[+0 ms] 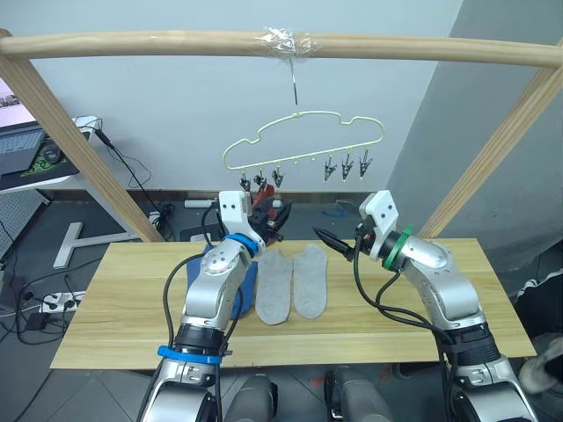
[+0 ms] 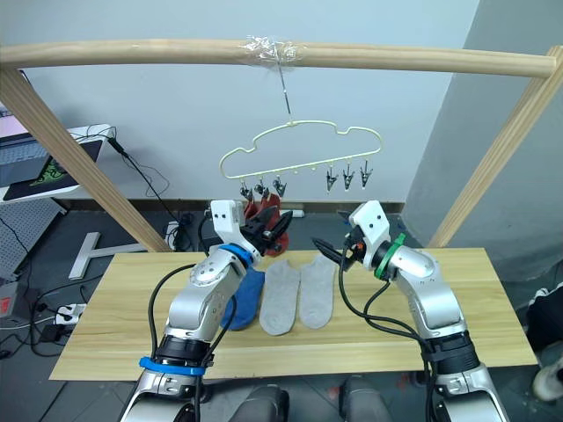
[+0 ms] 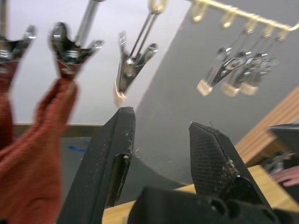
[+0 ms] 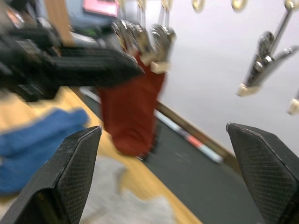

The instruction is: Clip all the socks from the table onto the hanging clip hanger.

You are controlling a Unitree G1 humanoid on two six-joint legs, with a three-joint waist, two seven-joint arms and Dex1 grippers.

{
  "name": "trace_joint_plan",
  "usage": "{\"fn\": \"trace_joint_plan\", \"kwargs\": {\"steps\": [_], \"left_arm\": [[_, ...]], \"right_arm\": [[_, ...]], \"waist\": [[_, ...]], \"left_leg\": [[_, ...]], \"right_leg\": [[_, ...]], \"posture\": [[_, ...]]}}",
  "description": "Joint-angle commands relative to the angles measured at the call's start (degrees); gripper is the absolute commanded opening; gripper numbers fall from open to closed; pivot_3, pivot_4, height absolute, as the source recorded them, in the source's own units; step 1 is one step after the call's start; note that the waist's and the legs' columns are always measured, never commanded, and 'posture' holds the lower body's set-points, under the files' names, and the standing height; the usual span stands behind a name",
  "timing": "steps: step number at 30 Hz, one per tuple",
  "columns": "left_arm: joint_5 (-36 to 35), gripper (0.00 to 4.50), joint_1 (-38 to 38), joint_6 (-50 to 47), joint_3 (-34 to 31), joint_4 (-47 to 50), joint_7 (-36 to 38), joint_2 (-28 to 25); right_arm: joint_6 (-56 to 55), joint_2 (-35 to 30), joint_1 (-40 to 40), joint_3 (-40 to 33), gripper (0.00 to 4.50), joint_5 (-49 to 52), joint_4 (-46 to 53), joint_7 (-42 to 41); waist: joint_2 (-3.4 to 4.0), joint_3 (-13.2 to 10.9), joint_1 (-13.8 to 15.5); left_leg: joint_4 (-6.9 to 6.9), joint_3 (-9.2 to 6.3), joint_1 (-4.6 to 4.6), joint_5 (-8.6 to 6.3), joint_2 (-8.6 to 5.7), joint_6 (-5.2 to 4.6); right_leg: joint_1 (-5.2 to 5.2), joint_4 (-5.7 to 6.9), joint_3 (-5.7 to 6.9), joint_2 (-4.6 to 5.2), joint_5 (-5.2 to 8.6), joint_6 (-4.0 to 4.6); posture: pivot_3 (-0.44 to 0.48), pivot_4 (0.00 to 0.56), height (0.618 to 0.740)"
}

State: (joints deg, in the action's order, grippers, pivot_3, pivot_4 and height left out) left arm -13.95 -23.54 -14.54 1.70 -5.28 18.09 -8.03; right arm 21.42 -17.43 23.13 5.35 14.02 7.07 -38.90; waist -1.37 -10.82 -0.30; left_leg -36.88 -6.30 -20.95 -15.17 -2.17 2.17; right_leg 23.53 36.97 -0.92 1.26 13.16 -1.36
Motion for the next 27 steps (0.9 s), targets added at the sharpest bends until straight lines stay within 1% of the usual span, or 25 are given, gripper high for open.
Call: {"fn": "trace_joint_plan", "kwargs": {"steps": [1, 7, 12, 16, 21, 27], "left_arm": [[1.13, 2.16, -2.59, 2.38, -0.87, -0.87, -0.63, 0.38], [2.59, 2.16, -5.21, 4.67, -1.19, -4.43, -1.79, 1.34], [5.08, 2.16, -8.03, 5.93, -1.17, -8.91, -3.6, 1.39], [4.67, 2.16, -10.19, 6.85, -1.92, -11.33, -3.73, 2.19], [6.12, 2.16, -11.06, 8.33, -0.93, -12.8, -3.12, 1.79], [6.58, 2.16, -11.64, 9.31, -0.8, -13.01, -2.95, 2.47]], "right_arm": [[4.11, 0.35, 1.9, -1.94, 4.5, 6.0, 5.97, -1.12], [6.46, 0.25, 2.78, -1.06, 4.5, 7.09, 7.53, -0.2], [5.51, 0.97, 3.22, -1.0, 4.5, 6.27, 6.76, 0.86], [5.79, 1.32, 3.47, -1.31, 4.5, 6.64, 6.77, 1.1], [5.45, 1.42, 3.6, -1.46, 4.5, 6.54, 6.38, 1.23], [5.05, 1.77, 3.96, -1.35, 4.5, 6.37, 5.81, 1.58]], "waist": [[0.0, 0.0, 0.08], [0.0, 0.0, 0.11], [0.0, 0.0, 0.05], [0.0, 0.0, 0.04], [0.0, 0.0, -0.01], [0.0, 0.0, 0.0]], "left_leg": [[-0.01, 0.0, 0.0, 0.0, -0.02, 0.0], [-0.02, -0.01, 0.0, 0.0, -0.03, -0.01], [0.0, 0.0, -0.01, 0.0, -0.02, -0.01], [-0.02, 0.01, -0.01, 0.0, -0.02, -0.01], [-0.01, 0.02, -0.01, 0.0, -0.02, -0.01], [-0.01, 0.01, -0.01, 0.0, -0.02, -0.01]], "right_leg": [[-0.01, 0.0, 0.01, 0.01, 0.0, 0.0], [-0.02, 0.0, 0.05, 0.01, 0.0, -0.01], [0.01, -0.01, 0.05, 0.0, 0.0, -0.01], [0.01, 0.0, 0.06, 0.0, 0.0, -0.01], [0.01, -0.01, 0.06, 0.0, 0.0, -0.01], [0.01, 0.0, 0.05, 0.0, 0.0, -0.01]], "posture": [[-0.002, 0.155, 0.74], [-0.004, 0.157, 0.74], [-0.01, 0.157, 0.74], [-0.013, 0.157, 0.74], [-0.013, 0.157, 0.74], [-0.013, 0.155, 0.74]]}}
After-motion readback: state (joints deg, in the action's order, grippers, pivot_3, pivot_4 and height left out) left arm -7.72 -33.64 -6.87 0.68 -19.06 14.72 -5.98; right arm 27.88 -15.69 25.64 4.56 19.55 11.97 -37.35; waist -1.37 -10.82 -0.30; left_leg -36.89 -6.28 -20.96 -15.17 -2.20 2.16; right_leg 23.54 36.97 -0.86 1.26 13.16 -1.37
